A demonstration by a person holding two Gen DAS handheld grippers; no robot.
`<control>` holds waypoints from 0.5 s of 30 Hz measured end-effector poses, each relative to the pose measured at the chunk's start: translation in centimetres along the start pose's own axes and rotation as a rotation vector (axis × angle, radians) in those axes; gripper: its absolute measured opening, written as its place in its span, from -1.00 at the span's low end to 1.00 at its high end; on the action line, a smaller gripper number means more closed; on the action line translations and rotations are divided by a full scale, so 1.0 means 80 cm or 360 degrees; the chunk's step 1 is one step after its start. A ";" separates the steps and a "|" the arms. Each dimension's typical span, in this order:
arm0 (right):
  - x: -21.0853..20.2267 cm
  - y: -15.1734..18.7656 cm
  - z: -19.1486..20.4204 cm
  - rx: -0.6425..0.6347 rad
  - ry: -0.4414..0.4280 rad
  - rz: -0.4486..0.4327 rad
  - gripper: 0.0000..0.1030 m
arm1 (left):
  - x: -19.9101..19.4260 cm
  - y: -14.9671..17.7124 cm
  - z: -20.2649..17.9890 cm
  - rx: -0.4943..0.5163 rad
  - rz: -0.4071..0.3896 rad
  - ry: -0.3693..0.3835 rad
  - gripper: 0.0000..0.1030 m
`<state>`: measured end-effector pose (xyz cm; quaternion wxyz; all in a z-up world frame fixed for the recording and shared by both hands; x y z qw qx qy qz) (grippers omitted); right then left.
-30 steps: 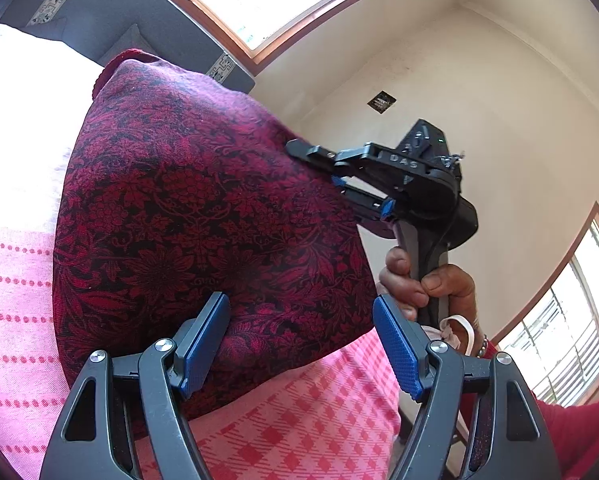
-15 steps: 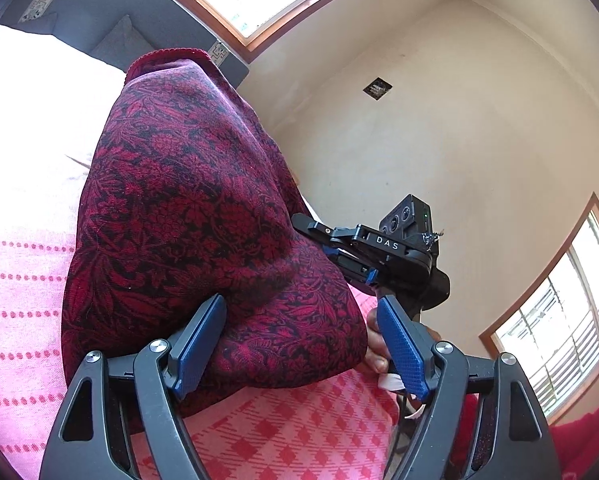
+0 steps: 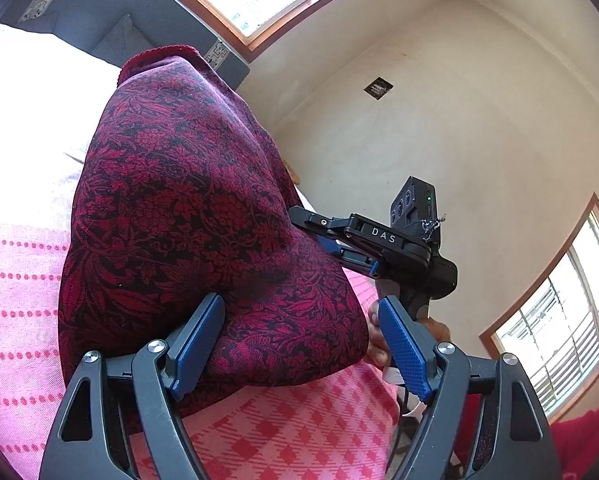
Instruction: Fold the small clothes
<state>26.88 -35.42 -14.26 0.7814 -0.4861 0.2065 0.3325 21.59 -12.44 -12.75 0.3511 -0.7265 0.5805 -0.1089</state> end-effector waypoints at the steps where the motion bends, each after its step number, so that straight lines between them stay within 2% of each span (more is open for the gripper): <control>1: 0.002 0.001 -0.001 0.0017 -0.0021 0.0016 -0.08 | 0.000 0.000 0.000 -0.0001 -0.0001 0.0000 0.55; 2: 0.004 0.003 0.000 0.0023 -0.0059 0.0033 -0.15 | 0.000 0.000 -0.001 -0.0002 -0.0002 0.0000 0.55; 3: 0.006 0.004 0.003 0.0029 -0.0103 0.0053 -0.33 | 0.000 0.000 0.000 -0.0004 -0.0003 -0.0001 0.55; 6: 0.008 0.001 0.013 0.0036 -0.0158 0.0074 -0.58 | -0.001 0.000 -0.001 -0.0005 -0.0006 -0.0005 0.55; 10: 0.010 -0.027 0.046 -0.0035 -0.0229 0.0026 -0.65 | -0.006 -0.003 0.001 -0.0029 -0.0046 -0.0008 0.55; 13: -0.008 -0.067 0.076 -0.0084 -0.0356 -0.0178 -0.71 | -0.007 -0.006 0.002 -0.0037 -0.0067 -0.0012 0.55; 15: -0.002 -0.074 0.072 -0.0093 -0.0344 -0.0209 -0.77 | -0.007 -0.004 0.002 -0.0042 -0.0064 -0.0018 0.55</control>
Point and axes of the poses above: each gripper's, at about its wrist camera, not at the fingertips, and x roughly the way its jaws point, z to its left, y to its underside, the point moved 10 cm from there along x, roughly the way its jaws point, and after that the axes turned 1 degree about -z, right-handed, at the moved point
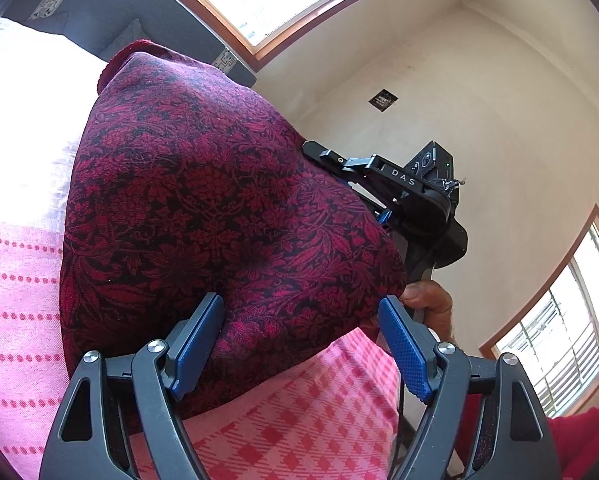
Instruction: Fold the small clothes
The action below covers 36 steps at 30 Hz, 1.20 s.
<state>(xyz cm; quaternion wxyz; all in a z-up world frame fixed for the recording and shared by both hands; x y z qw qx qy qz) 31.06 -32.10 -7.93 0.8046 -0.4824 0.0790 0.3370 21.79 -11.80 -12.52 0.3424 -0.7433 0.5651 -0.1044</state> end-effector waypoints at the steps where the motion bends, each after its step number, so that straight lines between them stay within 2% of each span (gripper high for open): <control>1: 0.006 0.007 -0.013 0.0031 0.0025 0.0018 -0.78 | 0.000 0.001 0.000 0.0000 0.0003 0.0000 0.55; 5: 0.003 0.048 -0.065 0.0167 0.0064 0.0072 -0.78 | 0.002 0.004 -0.003 0.0011 0.0028 0.0008 0.55; 10: -0.004 0.061 -0.074 0.0102 0.0119 0.0103 -0.80 | 0.002 0.003 -0.006 0.0018 0.0036 0.0002 0.56; 12: -0.001 0.060 -0.071 0.0108 0.0084 0.0127 -0.78 | 0.002 0.003 -0.006 0.0018 0.0035 -0.0002 0.56; 14: -0.006 0.054 -0.068 0.0158 0.0051 0.0112 -0.65 | 0.003 0.003 -0.010 0.0018 0.0037 -0.0006 0.56; 19: -0.044 0.048 -0.054 0.0187 0.0020 0.0081 -0.50 | 0.002 0.002 -0.010 0.0013 0.0034 -0.0003 0.56; 21: -0.053 0.060 -0.045 0.0198 -0.0042 0.0128 -0.37 | 0.003 0.001 -0.010 0.0015 0.0036 -0.0005 0.56; 25: -0.038 0.089 -0.027 0.0172 -0.0074 0.0289 -0.33 | 0.004 0.002 -0.011 0.0022 0.0038 0.0001 0.60; 26: -0.032 0.092 -0.024 0.0140 -0.0035 0.0307 -0.35 | 0.003 0.001 -0.011 0.0022 0.0036 0.0001 0.60; 27: -0.029 0.092 -0.021 0.0111 -0.0009 0.0301 -0.58 | 0.004 0.001 -0.012 0.0020 0.0033 0.0001 0.60; 28: -0.028 0.089 -0.018 0.0102 -0.0010 0.0274 -0.70 | 0.004 0.001 -0.012 0.0018 0.0030 0.0002 0.60; 33: -0.067 0.068 -0.008 0.0026 0.0015 0.0060 -0.76 | 0.005 0.003 -0.013 0.0026 0.0034 0.0013 0.60; 36: -0.063 0.096 -0.033 0.0019 0.0125 0.0124 -0.77 | 0.009 0.005 -0.013 0.0044 0.0055 0.0010 0.63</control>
Point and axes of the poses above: each gripper's, at about its wrist camera, not at the fingertips, and x roughly the way its jaws point, z to its left, y to its underside, the point moved 10 cm from there along x, roughly the way its jaws point, and after that the axes turned 1 degree about -z, right-handed, at the moved point
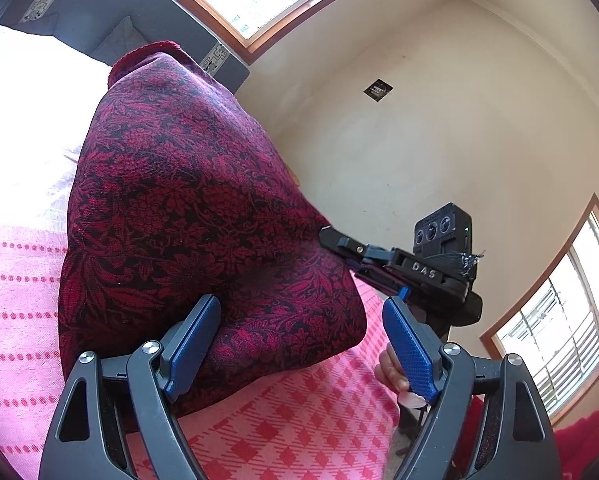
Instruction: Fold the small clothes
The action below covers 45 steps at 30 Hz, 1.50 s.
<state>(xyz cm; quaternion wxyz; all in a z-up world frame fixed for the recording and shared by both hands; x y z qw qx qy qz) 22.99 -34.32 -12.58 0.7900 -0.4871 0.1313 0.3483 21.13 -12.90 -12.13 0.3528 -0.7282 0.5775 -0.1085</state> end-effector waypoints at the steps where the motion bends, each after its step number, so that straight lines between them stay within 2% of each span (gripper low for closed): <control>1: 0.006 0.012 -0.012 0.0043 0.0013 0.0028 -0.77 | 0.001 0.000 -0.001 0.0005 0.0005 0.0001 0.63; 4: 0.014 0.026 -0.027 0.0119 0.0006 0.0046 -0.77 | 0.001 0.001 -0.001 0.0009 0.0013 0.0001 0.64; 8: 0.018 0.024 -0.008 0.0020 0.0020 0.0081 -0.73 | 0.004 0.002 -0.001 0.0012 0.0029 -0.0023 0.65; 10: 0.018 0.020 -0.003 0.0046 -0.0042 0.0094 -0.66 | 0.008 0.002 -0.002 0.0013 0.0045 -0.0033 0.65; 13: 0.016 0.001 -0.001 0.0096 -0.0106 0.0086 -0.42 | 0.011 0.001 -0.003 0.0018 0.0056 -0.0044 0.65; 14: 0.017 -0.006 -0.002 0.0120 -0.0132 0.0082 -0.24 | 0.011 0.002 -0.002 0.0020 0.0057 -0.0045 0.65; 15: 0.017 -0.016 -0.004 0.0136 -0.0137 0.0069 -0.14 | 0.011 0.001 -0.003 0.0019 0.0056 -0.0043 0.65; 17: 0.024 -0.034 -0.004 0.0162 -0.0189 0.0070 -0.07 | 0.011 0.001 -0.003 0.0017 0.0054 -0.0039 0.65; 20: 0.053 -0.053 -0.011 0.0189 -0.0174 0.0146 -0.06 | 0.010 0.001 -0.002 0.0016 0.0053 -0.0038 0.65; 21: 0.063 -0.055 -0.015 0.0215 -0.0163 0.0182 -0.08 | 0.010 0.001 -0.002 0.0017 0.0053 -0.0038 0.65; 22: 0.072 -0.057 -0.015 0.0230 -0.0175 0.0205 -0.20 | 0.008 0.001 -0.001 0.0016 0.0050 -0.0036 0.65; 23: 0.075 -0.058 -0.013 0.0210 -0.0160 0.0211 -0.74 | 0.007 0.001 -0.001 0.0014 0.0043 -0.0032 0.65; 28: 0.014 -0.072 0.001 0.0024 -0.0048 -0.0050 -0.77 | 0.001 0.001 -0.007 0.0032 0.0038 0.0008 0.71; 30: 0.019 -0.053 -0.014 -0.0014 0.0032 -0.0013 -0.77 | 0.002 0.004 -0.010 0.0053 0.0059 0.0008 0.76; 32: 0.044 -0.031 -0.041 0.0046 0.0090 0.0089 -0.77 | 0.004 0.005 -0.011 0.0065 0.0071 -0.0001 0.76; 33: 0.050 -0.027 -0.046 0.0066 0.0083 0.0090 -0.77 | 0.003 0.005 -0.011 0.0067 0.0072 -0.0001 0.77; 37: 0.051 -0.038 -0.040 0.0094 0.0039 0.0028 -0.77 | 0.002 0.008 -0.010 0.0061 0.0068 -0.0006 0.77; 45: 0.052 -0.070 -0.023 -0.0048 0.0072 0.0024 -0.77 | 0.005 0.017 -0.019 0.0111 0.0076 -0.0073 0.77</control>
Point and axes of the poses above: each gripper's, at about its wrist camera, not at the fingertips, and x roughly the way its jaws point, z to its left, y to its underside, the point moved 10 cm from there along x, roughly the way its jaws point, and after that the axes turned 1 degree about -z, right-handed, at the moved point
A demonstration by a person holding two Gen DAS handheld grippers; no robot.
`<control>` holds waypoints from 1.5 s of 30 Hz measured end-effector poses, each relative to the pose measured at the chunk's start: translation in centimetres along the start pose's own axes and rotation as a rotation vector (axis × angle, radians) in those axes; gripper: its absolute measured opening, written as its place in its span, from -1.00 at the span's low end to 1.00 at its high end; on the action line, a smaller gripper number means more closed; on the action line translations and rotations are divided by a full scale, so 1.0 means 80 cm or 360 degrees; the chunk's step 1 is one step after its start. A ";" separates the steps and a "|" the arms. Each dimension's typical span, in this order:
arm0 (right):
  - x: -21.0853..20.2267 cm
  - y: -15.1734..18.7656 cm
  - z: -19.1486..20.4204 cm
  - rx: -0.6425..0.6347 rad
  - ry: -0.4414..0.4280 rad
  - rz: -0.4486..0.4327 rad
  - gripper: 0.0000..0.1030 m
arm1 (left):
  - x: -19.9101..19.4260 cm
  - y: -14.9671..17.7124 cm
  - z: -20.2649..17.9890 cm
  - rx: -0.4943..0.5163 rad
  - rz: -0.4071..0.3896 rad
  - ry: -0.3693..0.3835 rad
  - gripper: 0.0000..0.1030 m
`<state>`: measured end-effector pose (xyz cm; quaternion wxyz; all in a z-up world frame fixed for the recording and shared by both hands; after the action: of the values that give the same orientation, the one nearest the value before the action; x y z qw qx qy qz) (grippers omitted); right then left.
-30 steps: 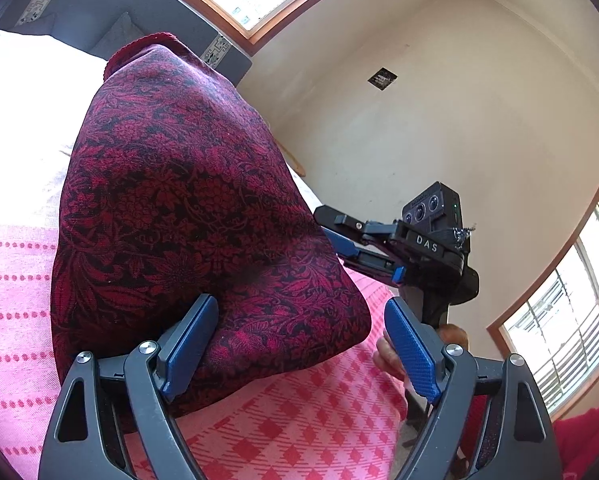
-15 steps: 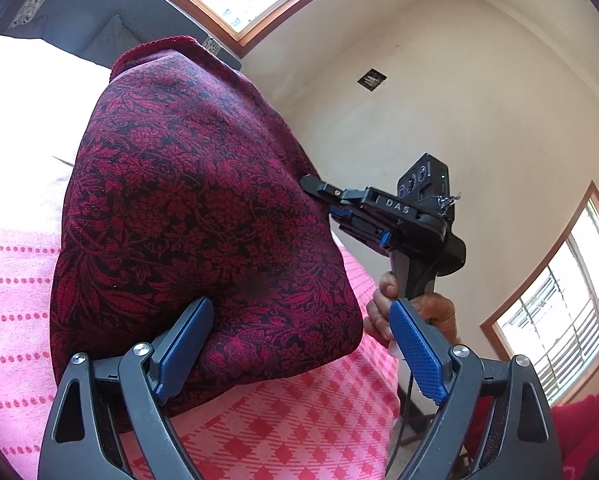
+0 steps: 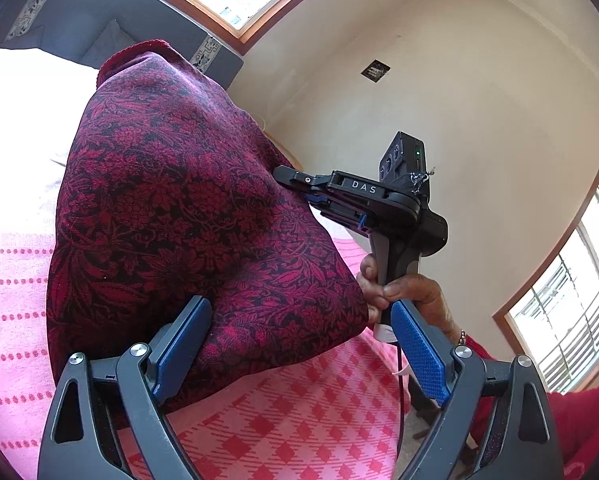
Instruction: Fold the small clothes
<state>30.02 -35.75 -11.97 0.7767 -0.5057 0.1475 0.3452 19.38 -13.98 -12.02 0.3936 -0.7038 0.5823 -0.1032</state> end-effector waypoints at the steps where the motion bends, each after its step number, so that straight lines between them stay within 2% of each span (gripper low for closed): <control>1: 0.002 0.000 0.000 -0.0026 0.0011 0.0004 -0.77 | -0.001 0.003 -0.005 0.0015 -0.0005 -0.0024 0.77; 4: 0.019 0.014 -0.008 -0.0127 0.0084 0.0062 -0.77 | -0.003 0.007 -0.024 -0.0040 -0.0016 -0.0007 0.77; 6: 0.028 0.020 -0.019 -0.0079 0.0063 0.0094 -0.76 | 0.001 0.002 -0.035 -0.0080 -0.0015 0.0020 0.77; 8: 0.025 0.012 -0.019 -0.0031 0.0010 0.0077 -0.76 | 0.013 0.004 -0.042 -0.0052 0.0065 -0.0016 0.77; 10: 0.025 0.008 -0.013 -0.0057 0.0003 0.0101 -0.75 | 0.029 0.012 -0.040 0.0034 0.0131 -0.0105 0.77; 12: 0.026 0.009 -0.012 -0.0009 -0.0032 0.0134 -0.62 | 0.043 0.023 -0.035 0.0105 0.0193 -0.0187 0.77; 16: -0.021 0.014 -0.027 0.0276 -0.0236 0.0043 -0.56 | 0.044 0.029 -0.036 0.0164 0.0158 -0.0199 0.78; 19: -0.055 0.038 -0.031 0.0403 -0.0405 0.0064 -0.46 | 0.044 0.031 -0.035 0.0165 0.0138 -0.0183 0.78; 21: -0.065 0.060 -0.029 0.0399 -0.0420 0.0119 -0.25 | 0.041 0.033 -0.032 0.0154 0.0133 -0.0172 0.78; 24: -0.062 0.081 -0.021 0.0443 -0.0503 0.0200 -0.15 | 0.040 0.034 -0.031 0.0139 0.0123 -0.0151 0.84; 27: -0.049 0.084 -0.020 0.0407 -0.0420 0.0238 -0.03 | 0.037 0.034 -0.028 0.0143 0.0125 -0.0154 0.84; 30: -0.045 0.081 -0.016 0.0437 -0.0497 0.0229 0.05 | 0.040 0.029 -0.030 0.0141 0.0124 -0.0151 0.84; 32: -0.041 0.083 -0.013 0.0422 -0.0487 0.0253 0.07 | 0.040 0.030 -0.030 0.0137 0.0124 -0.0148 0.85; 37: -0.023 0.090 0.002 0.0345 -0.0449 0.0329 0.03 | 0.042 0.026 -0.034 0.0137 0.0123 -0.0149 0.86; 39: -0.012 0.090 0.008 0.0274 -0.0384 0.0370 -0.43 | 0.041 0.026 -0.036 0.0131 0.0116 -0.0143 0.87; 42: -0.005 0.082 0.016 0.0204 -0.0336 0.0353 -0.67 | 0.038 0.023 -0.036 0.0107 0.0088 -0.0121 0.87; 45: -0.010 0.060 0.033 0.0056 -0.0255 0.0255 -0.75 | 0.029 0.016 -0.036 0.0054 -0.0012 -0.0100 0.87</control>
<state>25.84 -32.56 -13.59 0.7647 -0.4495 0.1310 0.4428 17.39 -17.31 -11.68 0.4231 -0.7022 0.5651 -0.0923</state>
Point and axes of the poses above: each gripper's, at about its wrist camera, not at the fingertips, and x roughly the way its jaws point, z to its left, y to its underside, the point moved 10 cm from there along x, roughly the way its jaws point, and after that the axes turned 1 degree about -z, right-handed, at the moved point
